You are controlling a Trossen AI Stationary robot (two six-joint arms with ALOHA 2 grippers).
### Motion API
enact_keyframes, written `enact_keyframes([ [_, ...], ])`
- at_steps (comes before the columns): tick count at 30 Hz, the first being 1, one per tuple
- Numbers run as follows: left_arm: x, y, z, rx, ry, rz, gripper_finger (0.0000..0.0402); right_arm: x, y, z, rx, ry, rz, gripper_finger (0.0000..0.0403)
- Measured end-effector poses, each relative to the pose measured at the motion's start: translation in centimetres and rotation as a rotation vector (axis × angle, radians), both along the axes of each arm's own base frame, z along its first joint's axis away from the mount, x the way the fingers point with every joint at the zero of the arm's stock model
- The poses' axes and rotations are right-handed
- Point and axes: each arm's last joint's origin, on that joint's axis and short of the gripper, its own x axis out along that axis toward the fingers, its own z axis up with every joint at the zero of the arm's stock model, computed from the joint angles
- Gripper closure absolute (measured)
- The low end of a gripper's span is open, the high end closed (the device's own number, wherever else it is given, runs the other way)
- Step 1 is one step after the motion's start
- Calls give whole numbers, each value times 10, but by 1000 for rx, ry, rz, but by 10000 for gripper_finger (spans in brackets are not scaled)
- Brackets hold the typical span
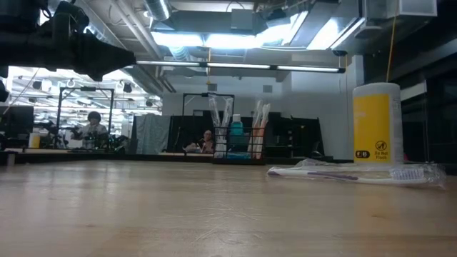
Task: Pick & Place toothbrushing station
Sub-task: Put the orange toothbrush into the black wire organizer bin
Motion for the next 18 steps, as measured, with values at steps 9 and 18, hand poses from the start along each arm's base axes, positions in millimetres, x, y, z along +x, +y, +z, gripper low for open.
enact_keyframes([
  [9, 0, 0, 0, 0, 0, 0, 302, -11, -9, -28, 2, -46, -12, 222],
  [18, 0, 0, 0, 0, 0, 0, 302, -4, -10, -29, -29, -192, -53, 227],
])
